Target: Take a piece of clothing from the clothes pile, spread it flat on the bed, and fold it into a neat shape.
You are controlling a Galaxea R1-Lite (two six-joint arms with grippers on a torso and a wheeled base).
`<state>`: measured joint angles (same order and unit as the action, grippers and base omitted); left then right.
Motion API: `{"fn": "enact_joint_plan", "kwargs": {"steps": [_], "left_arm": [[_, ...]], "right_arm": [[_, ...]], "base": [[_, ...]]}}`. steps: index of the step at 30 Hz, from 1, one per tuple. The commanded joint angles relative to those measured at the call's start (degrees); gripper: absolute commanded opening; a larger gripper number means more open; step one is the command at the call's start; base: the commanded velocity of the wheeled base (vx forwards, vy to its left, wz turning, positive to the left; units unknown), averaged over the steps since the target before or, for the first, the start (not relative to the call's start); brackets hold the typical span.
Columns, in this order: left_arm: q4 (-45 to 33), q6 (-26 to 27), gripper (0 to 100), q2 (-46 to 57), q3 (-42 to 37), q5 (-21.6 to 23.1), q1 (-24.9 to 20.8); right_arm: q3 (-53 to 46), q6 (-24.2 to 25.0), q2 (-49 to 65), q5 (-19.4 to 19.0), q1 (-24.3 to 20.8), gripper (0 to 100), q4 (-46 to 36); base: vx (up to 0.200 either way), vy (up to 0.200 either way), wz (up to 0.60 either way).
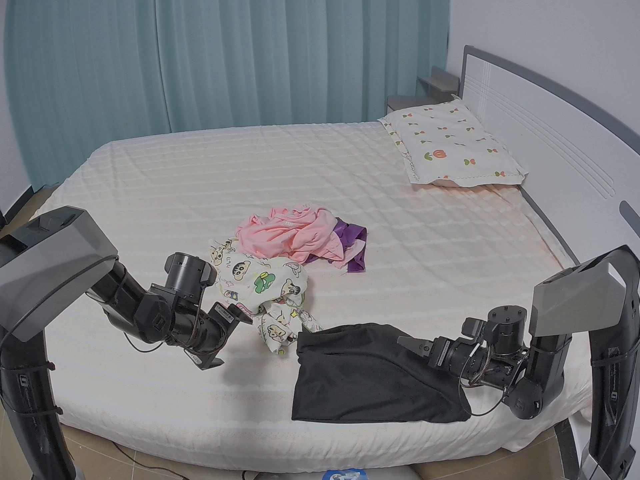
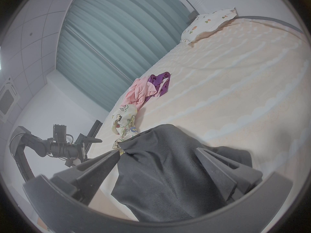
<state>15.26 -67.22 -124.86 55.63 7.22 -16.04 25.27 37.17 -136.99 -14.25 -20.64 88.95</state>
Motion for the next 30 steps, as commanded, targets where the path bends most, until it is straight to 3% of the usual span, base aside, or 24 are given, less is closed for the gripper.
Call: {"fn": "enact_joint_plan", "kwargs": {"steps": [1,8,19,30], "left_arm": [[0.0,0.0,100,0.0,0.0,0.0,0.0],[0.0,0.0,100,0.0,0.0,0.0,0.0],[0.0,0.0,100,0.0,0.0,0.0,0.0],[0.0,0.0,100,0.0,0.0,0.0,0.0]], "right_arm": [[0.0,0.0,0.7,0.0,-0.2,100,1.0],[-1.9,0.0,1.9,-0.5,-0.7,100,0.9],[-5.1,0.1,0.6,-0.7,-5.7,100,1.0],[-5.1,0.1,0.0,-0.5,-6.4,100,1.0]], "base": [[0.000,0.000,0.00],[0.000,0.000,0.00],[0.000,0.000,0.00],[0.000,0.000,0.00]]}}
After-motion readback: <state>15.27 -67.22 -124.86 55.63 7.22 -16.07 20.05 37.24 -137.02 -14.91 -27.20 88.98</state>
